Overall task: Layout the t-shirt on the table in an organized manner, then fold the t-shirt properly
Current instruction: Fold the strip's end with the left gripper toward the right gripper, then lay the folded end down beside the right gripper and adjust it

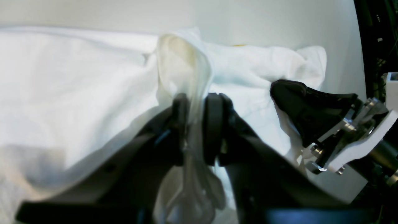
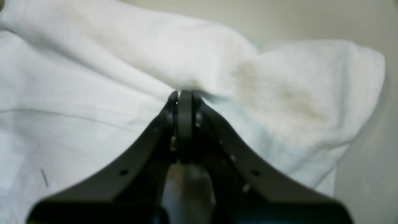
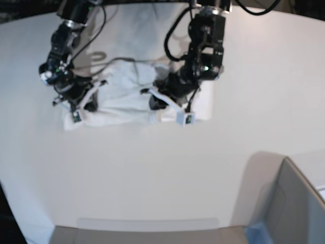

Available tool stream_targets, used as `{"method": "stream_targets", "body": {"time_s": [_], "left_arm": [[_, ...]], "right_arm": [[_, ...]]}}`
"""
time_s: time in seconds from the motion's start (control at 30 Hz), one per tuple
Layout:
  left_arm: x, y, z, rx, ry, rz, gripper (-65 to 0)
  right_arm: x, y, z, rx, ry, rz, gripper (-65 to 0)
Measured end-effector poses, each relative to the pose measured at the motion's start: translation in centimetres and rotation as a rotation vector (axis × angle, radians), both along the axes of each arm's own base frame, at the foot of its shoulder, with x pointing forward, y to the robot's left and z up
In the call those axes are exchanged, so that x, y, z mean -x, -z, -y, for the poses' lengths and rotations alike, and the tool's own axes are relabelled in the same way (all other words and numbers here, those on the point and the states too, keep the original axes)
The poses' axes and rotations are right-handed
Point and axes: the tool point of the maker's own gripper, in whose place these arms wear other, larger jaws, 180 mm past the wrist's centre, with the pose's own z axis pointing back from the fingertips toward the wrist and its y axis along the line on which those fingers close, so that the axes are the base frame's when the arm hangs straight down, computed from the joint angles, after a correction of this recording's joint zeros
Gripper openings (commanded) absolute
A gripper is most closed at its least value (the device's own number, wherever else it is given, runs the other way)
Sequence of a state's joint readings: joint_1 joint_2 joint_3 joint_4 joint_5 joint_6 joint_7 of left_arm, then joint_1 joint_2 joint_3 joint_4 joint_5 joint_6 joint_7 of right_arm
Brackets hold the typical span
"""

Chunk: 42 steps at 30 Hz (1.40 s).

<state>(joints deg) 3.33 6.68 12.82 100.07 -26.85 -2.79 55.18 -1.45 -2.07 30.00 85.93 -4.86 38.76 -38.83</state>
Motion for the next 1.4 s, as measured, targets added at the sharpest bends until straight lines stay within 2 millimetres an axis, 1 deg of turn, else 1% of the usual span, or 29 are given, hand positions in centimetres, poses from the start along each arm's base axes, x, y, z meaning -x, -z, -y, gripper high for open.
{"method": "stream_targets", "body": {"time_s": [0.17, 0.23, 0.33, 0.43, 0.5, 0.67, 0.73, 0.83, 0.9, 1.13, 1.2, 1.23, 1.3, 1.33, 1.4], "left_arm": [[0.1, 0.0, 0.2, 0.0, 0.006, 0.0, -58.9], [0.4, -0.1, 0.9, -0.006, 0.037, 0.005, -60.1], [1.3, 0.1, 2.0, -0.025, 0.098, 0.011, -64.0], [1.4, 0.1, 2.3, -0.022, 0.104, 0.009, -64.7], [1.2, 0.1, 2.1, -0.02, 0.09, 0.008, -64.7], [0.6, 0.4, 0.4, -0.021, -0.005, -0.028, -64.8], [0.2, -0.4, 0.1, -0.016, -0.016, -0.005, -64.8], [-0.7, -2.6, -0.2, 0.001, -0.045, 0.077, -64.8], [-0.9, -3.2, -0.3, 0.005, -0.049, 0.094, -64.8], [-0.7, -2.6, -0.2, 0.002, -0.047, 0.079, -64.5], [-0.6, -1.5, -0.1, -0.006, -0.042, 0.05, -64.2], [-0.5, -0.5, 0.1, -0.014, -0.035, 0.021, -63.2], [0.1, 1.2, 0.2, -0.026, -0.025, -0.029, -58.6], [0.4, 1.6, 0.3, -0.028, -0.02, -0.042, -55.5], [0.7, 1.6, 1.0, -0.032, 0.008, -0.039, -48.7]], "right_arm": [[0.1, 0.0, 0.0, -0.005, 0.003, 0.004, -65.0], [0.1, 0.0, 0.0, -0.006, 0.003, 0.004, -65.0], [0.1, 0.0, 0.0, -0.006, 0.003, 0.004, -65.0], [0.1, 0.0, 0.0, -0.006, 0.003, 0.004, -65.0], [0.1, 0.0, 0.0, -0.006, 0.003, 0.004, -65.0], [0.1, 0.0, 0.0, -0.006, 0.003, 0.004, -65.0], [0.1, 0.0, 0.0, -0.006, 0.003, 0.004, -65.0], [0.1, 0.0, 0.0, -0.006, 0.003, 0.004, -65.0], [0.1, 0.0, 0.0, -0.006, 0.003, 0.004, -65.0], [0.1, 0.0, 0.0, -0.006, 0.003, 0.004, -65.0], [0.1, 0.0, 0.0, -0.006, 0.003, 0.005, -65.0], [0.1, 0.0, 0.0, -0.006, 0.003, 0.004, -65.0], [0.1, 0.0, 0.0, -0.006, 0.003, 0.004, -65.0], [0.1, 0.0, 0.0, -0.006, 0.003, 0.004, -65.0], [0.1, 0.0, 0.0, -0.006, 0.003, 0.004, -65.0]]}}
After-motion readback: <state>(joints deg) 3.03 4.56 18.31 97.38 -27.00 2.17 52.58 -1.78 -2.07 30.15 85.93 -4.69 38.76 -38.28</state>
